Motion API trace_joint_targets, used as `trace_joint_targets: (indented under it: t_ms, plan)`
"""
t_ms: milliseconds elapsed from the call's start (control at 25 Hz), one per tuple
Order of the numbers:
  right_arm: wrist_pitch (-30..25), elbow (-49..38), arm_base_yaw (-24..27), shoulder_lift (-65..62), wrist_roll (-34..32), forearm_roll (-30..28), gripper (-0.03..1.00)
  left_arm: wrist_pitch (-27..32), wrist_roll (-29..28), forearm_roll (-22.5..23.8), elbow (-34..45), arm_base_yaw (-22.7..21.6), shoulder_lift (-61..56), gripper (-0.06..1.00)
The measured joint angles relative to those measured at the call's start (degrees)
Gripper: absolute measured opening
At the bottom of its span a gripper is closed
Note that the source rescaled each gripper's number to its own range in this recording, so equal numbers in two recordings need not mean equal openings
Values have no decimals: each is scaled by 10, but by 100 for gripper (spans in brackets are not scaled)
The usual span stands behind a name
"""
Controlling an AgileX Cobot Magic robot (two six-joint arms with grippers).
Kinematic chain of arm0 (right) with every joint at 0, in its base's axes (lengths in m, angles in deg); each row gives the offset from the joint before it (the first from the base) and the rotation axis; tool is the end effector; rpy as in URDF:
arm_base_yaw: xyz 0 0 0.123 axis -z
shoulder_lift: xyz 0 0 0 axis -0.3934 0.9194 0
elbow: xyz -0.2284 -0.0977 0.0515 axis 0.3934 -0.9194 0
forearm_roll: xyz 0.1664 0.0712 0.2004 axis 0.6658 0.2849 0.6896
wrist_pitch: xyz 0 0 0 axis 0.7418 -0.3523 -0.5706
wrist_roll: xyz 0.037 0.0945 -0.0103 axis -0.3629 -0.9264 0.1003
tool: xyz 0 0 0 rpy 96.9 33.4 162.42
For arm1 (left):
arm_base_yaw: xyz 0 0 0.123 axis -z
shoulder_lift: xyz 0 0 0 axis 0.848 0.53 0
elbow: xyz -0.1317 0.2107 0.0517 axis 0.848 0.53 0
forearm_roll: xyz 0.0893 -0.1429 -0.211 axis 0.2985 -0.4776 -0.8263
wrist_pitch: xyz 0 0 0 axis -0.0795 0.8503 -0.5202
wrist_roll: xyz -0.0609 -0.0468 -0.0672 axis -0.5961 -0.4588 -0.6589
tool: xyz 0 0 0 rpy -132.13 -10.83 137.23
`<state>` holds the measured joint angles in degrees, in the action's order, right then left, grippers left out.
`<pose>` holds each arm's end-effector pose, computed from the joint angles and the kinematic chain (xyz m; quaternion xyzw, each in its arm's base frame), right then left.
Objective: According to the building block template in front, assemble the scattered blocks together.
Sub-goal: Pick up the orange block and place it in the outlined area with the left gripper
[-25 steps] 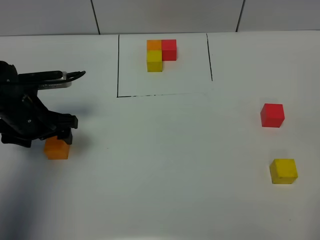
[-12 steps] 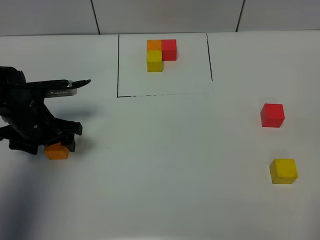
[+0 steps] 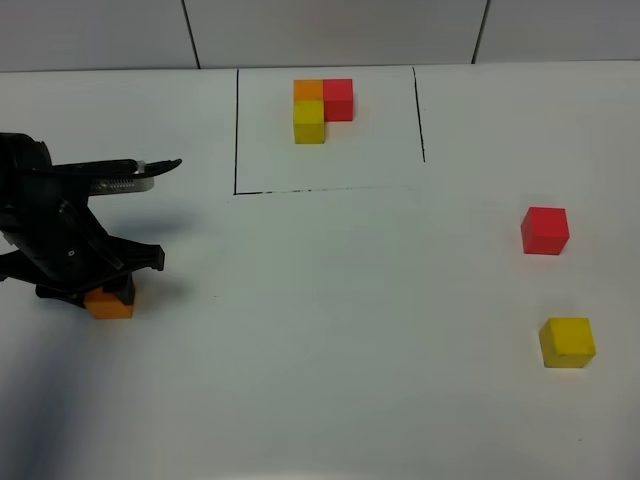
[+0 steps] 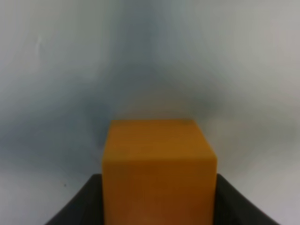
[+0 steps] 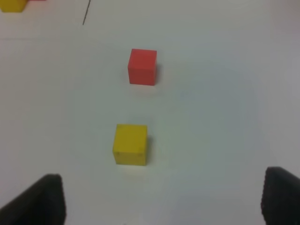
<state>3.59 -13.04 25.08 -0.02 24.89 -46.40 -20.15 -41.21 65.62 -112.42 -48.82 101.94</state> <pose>0.0614 0.0066 0.2783 -0.0123 0.8647 0.0252 0.5015 0.3206 -0.0537 0.0783 -0.0146 0.9954 -0.0252 0.0908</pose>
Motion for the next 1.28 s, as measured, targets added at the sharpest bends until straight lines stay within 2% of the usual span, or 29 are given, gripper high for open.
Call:
trace_joint_targets:
  t_ms: [160, 480, 720, 1000, 1280]
  plan:
    - [0, 0, 0, 0, 0, 0, 78, 13, 58, 0, -8, 0, 1, 1]
    - [0, 0, 0, 0, 0, 0, 78, 93, 251, 0, -84, 13, 1, 1]
    - [0, 0, 0, 0, 0, 0, 78, 128, 380, 1, -168, 73, 14, 1]
    - [0, 0, 0, 0, -4, 0, 78, 232, 463, 22, -308, 156, 104, 1]
    - [0, 0, 0, 0, -5, 0, 78, 259, 539, 30, -442, 222, 188, 1]
